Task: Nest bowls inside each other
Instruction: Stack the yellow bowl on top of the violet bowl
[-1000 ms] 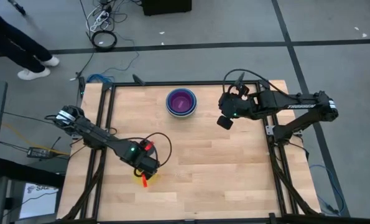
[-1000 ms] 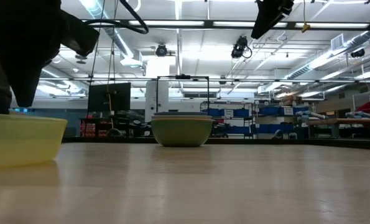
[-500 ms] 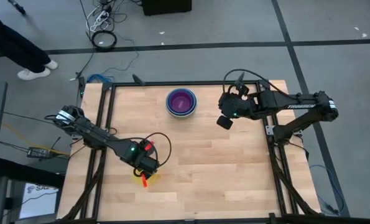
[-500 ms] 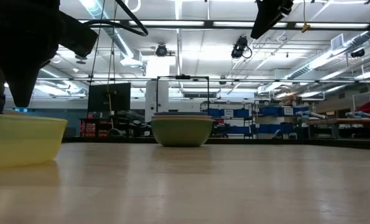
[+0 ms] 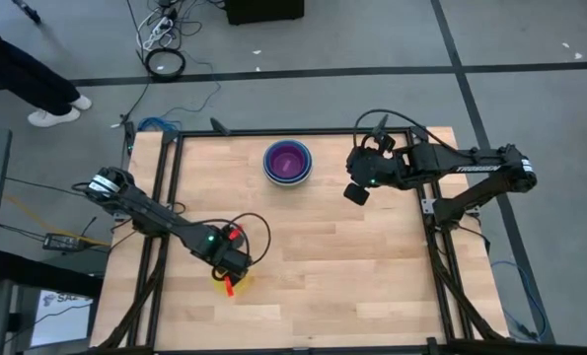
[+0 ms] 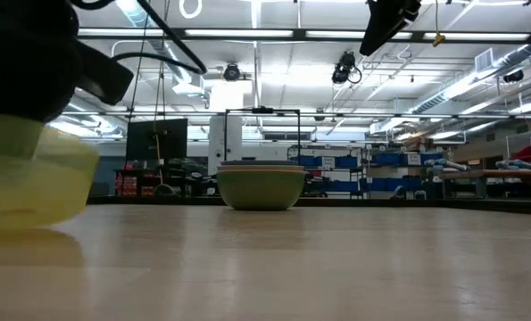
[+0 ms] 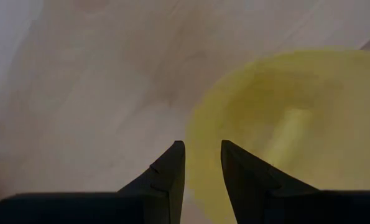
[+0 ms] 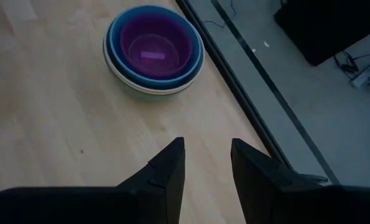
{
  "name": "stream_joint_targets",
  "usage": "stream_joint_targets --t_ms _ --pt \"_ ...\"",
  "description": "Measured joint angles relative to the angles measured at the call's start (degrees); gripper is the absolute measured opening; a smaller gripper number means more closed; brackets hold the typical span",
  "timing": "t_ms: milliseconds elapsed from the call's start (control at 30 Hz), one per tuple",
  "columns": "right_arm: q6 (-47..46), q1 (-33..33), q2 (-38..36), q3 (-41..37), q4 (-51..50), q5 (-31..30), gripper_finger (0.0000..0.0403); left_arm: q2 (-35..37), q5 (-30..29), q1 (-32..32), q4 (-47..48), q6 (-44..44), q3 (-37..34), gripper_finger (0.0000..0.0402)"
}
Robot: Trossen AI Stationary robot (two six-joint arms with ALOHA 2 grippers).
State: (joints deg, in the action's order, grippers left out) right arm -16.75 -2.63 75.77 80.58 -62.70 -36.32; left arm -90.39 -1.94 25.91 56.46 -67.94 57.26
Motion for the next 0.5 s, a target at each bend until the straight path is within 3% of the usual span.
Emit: stream_joint_targets --t_ms 300,500 --pt "0.35 0.02 0.00 0.00 0.04 -0.02 0.0118 0.00 -0.35 0.00 -6.51 -0.36 -4.01 0.0111" --pt "0.41 0.02 0.00 0.00 0.04 -0.04 0.0118 0.00 -0.84 0.00 -6.46 -0.69 -4.03 0.0060"
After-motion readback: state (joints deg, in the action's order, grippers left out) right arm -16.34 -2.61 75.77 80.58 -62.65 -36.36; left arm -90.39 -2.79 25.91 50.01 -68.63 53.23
